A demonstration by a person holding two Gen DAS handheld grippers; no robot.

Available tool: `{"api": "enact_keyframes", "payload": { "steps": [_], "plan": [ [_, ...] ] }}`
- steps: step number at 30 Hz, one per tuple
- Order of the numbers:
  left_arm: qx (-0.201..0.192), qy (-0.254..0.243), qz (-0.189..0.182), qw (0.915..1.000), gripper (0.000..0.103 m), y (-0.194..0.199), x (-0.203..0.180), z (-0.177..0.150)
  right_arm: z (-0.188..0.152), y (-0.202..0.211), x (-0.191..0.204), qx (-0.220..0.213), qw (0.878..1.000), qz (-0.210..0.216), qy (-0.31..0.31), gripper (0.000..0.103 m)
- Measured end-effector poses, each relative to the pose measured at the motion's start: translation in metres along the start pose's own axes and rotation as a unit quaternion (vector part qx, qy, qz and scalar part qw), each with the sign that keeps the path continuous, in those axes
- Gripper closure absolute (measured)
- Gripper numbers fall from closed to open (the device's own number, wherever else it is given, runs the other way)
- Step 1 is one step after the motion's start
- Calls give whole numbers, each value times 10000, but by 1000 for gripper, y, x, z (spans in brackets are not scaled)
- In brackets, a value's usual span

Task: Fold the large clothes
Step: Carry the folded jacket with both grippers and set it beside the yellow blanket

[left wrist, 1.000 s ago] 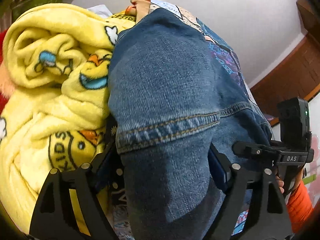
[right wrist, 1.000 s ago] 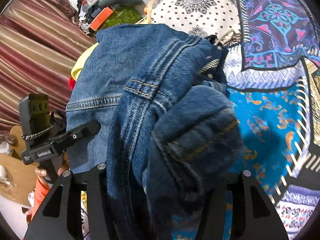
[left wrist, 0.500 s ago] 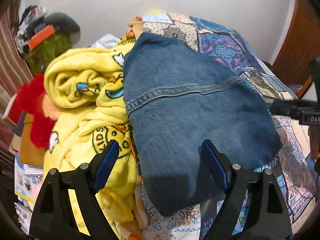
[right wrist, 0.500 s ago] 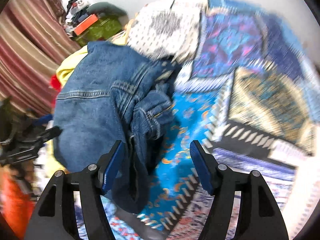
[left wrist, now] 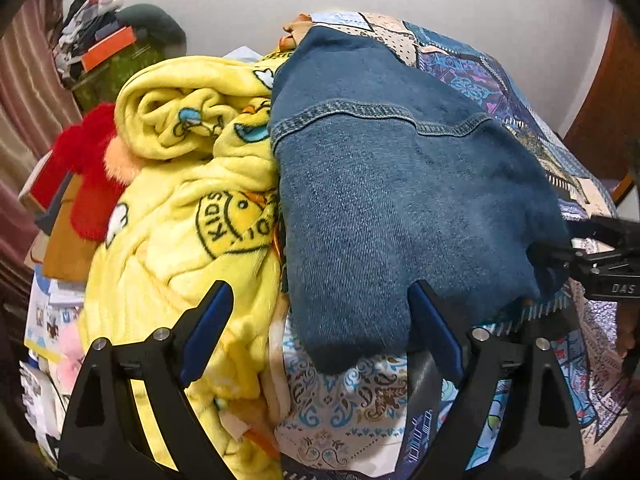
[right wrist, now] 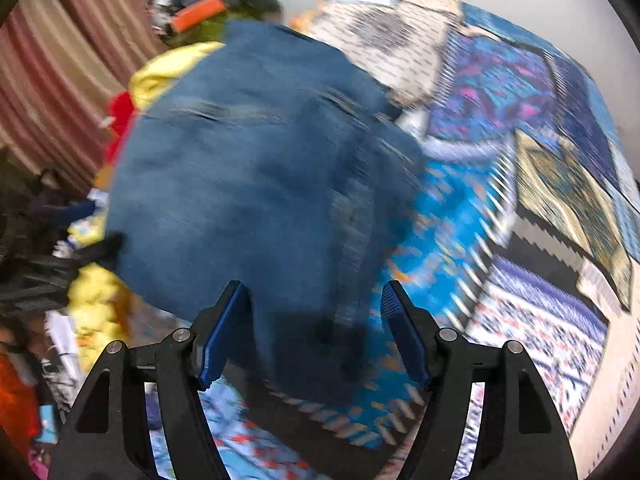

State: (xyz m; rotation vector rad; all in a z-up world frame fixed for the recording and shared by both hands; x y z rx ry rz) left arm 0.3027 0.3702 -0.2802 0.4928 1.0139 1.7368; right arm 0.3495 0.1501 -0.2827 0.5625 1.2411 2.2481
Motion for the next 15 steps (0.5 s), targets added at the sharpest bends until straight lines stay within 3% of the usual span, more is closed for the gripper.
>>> {"api": "enact_keyframes", "payload": {
  "steps": [4,8,15],
  "plan": [
    [-33,-122,212,9997,14,9,-3,-5,-14,13,-24,139,9989,191,-396,36],
    [-94,-429,540,9976,14,26,-11,-12,-18,43,-26,47,9993,-29,-374,36],
    [-671,-409,189,9967,14,105,-32,-7,-11,132,7,-762,9969,-178,62,36]
  ]
}}
Point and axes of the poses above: each gripper's, at about its wrist camera, not at the fingertips, and y roughly against the way its jaws point, x to its left, z to its top, the point moved 3 cm from there along -y, roughly the way its jaws point, and after that the axes turned 10 degrees about y, right-handed, at the moved point
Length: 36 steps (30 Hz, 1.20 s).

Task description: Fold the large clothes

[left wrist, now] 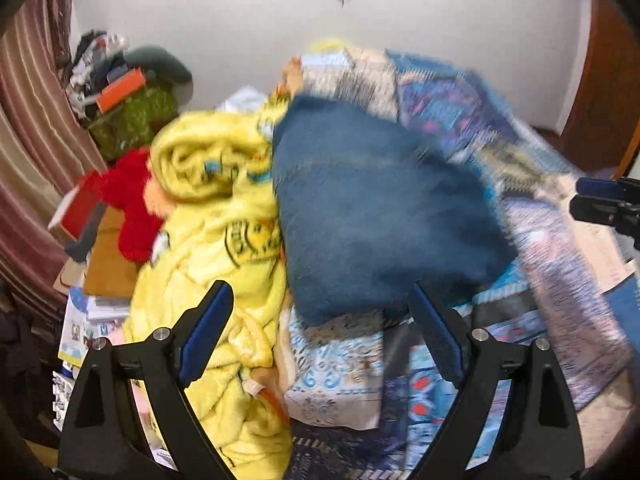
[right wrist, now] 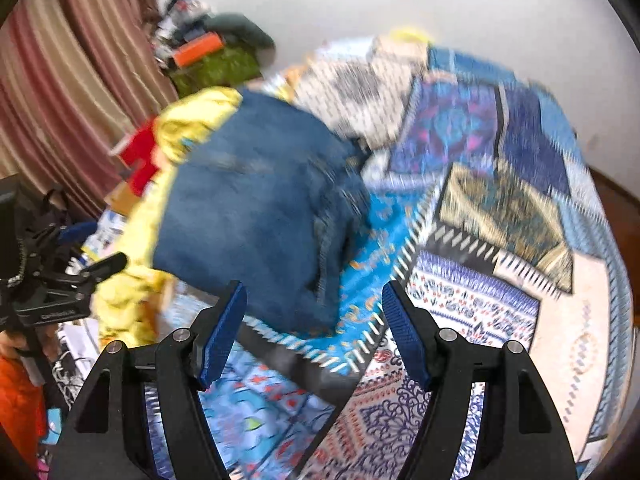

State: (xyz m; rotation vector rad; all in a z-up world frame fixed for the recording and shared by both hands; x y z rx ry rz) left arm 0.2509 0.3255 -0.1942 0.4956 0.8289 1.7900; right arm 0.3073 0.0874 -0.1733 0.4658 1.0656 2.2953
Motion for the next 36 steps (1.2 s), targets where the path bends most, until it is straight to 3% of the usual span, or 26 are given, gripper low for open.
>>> {"api": "enact_keyframes", "payload": {
  "steps": [6,11,18,22,25,30,32,34,36],
  "plan": [
    [-1183,62,-358,9923,14,112,-23,21,17,94,37,-1140,9930,-14,302,36],
    [-2202,80,-631,9734,14,204,-41,16,16,170,64,-2142,9755,-137,475,36],
    [-3406,60,-648,9380,14,299,-69,-24,-12,250,101,-3213,9438,-387,666,36],
    [-3803,187,-576,9229,14,327,-78,-50,-29,269,120,-3536,9305,-556,781,36],
    [-3920,388,-598,9172,14,339,-78,-64,-38,274,127,-3678,9239,-697,787,36],
    [-3955,540,-478,9156,11,346,-78,-85,-46,270,129,-3732,9234,-647,624,34],
    [-3947,614,-430,9157,1,346,-77,-92,-46,270,130,-3745,9226,-704,593,29],
    [-3948,617,-318,9161,1,347,-77,-96,-48,271,131,-3786,9202,-800,580,17],
    [-3918,576,-196,9180,1,346,-79,-98,-49,272,130,-3816,9188,-844,547,13]
  ]
}}
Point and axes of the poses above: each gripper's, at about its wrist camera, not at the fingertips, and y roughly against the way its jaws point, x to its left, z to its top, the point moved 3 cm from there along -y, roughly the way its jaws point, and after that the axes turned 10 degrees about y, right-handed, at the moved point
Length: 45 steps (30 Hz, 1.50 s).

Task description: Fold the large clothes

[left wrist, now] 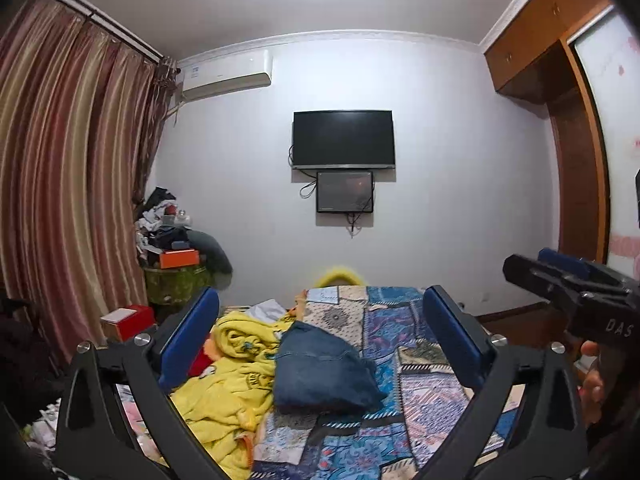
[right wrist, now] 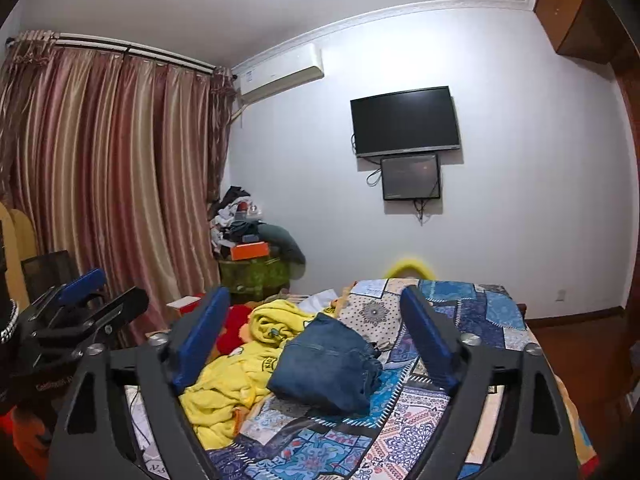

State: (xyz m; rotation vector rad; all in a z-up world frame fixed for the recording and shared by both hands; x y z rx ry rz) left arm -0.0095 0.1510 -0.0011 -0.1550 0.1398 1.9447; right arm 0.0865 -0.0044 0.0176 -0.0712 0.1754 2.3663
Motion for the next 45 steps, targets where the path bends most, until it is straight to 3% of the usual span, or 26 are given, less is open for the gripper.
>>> {"api": "enact_keyframes", "payload": {
  "steps": [4,7,45],
  "plan": [
    [84,27,35,10000,0,-2,-2,-3,-1,-4,3,87,9999,-81,69,0],
    [101,40,56,9999,0,-2,-2,-4,-3,-1,5,81,9995,-235,171,0],
    [181,125,-11,9998,0,-6,1,-10,-6,11,-2,205,9992,-346,86,0]
  ]
}}
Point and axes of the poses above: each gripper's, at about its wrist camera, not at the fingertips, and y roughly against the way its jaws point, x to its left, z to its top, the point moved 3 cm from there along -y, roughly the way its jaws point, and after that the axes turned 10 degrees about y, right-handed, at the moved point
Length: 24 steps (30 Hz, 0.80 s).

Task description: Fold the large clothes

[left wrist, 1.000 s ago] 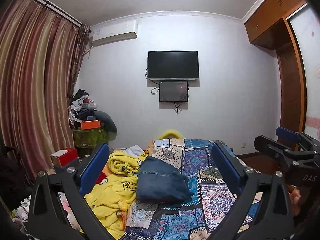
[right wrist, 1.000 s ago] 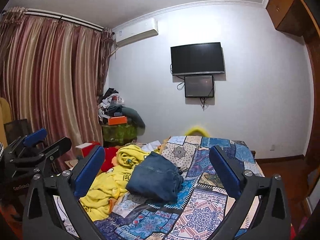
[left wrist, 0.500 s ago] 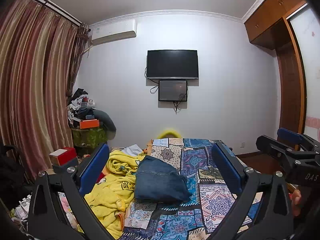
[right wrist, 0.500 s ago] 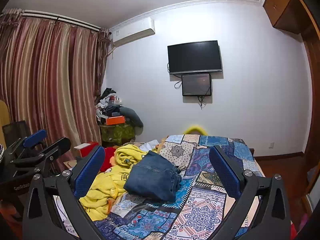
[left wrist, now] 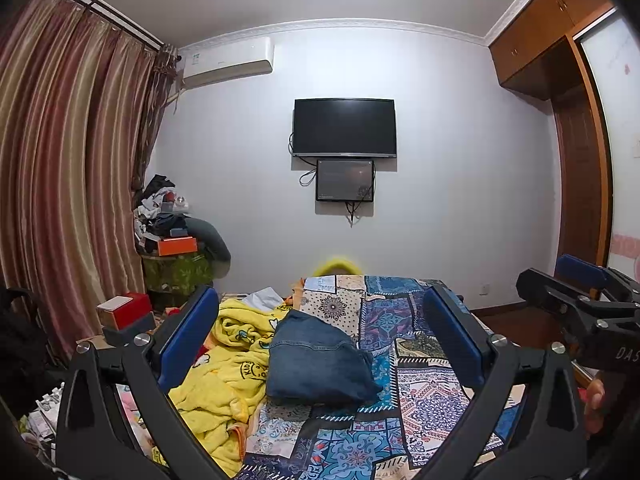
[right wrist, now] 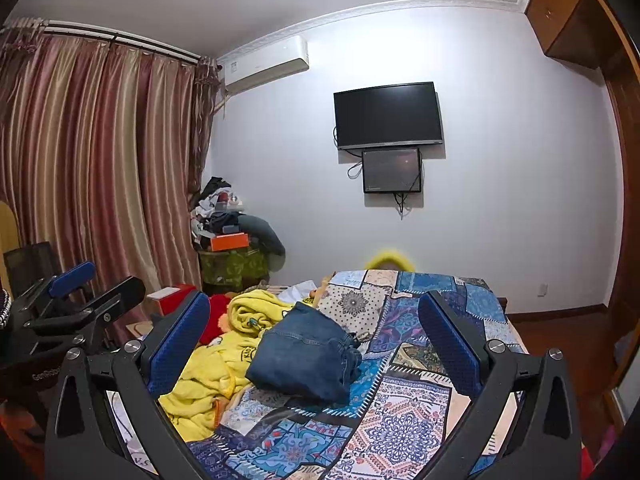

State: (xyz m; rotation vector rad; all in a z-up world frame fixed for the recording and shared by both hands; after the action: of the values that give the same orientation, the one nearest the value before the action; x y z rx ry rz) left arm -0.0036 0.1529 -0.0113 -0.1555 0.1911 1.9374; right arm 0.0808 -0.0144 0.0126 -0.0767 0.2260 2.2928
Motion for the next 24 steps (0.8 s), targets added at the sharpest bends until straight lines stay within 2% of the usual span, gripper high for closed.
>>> {"api": "enact_keyframes", "payload": {
  "steps": [24],
  "plan": [
    [101,78,-122,9998,0,-4,-2,-2,1,-1,-3,19,10000,-14,-44,0]
  ]
}}
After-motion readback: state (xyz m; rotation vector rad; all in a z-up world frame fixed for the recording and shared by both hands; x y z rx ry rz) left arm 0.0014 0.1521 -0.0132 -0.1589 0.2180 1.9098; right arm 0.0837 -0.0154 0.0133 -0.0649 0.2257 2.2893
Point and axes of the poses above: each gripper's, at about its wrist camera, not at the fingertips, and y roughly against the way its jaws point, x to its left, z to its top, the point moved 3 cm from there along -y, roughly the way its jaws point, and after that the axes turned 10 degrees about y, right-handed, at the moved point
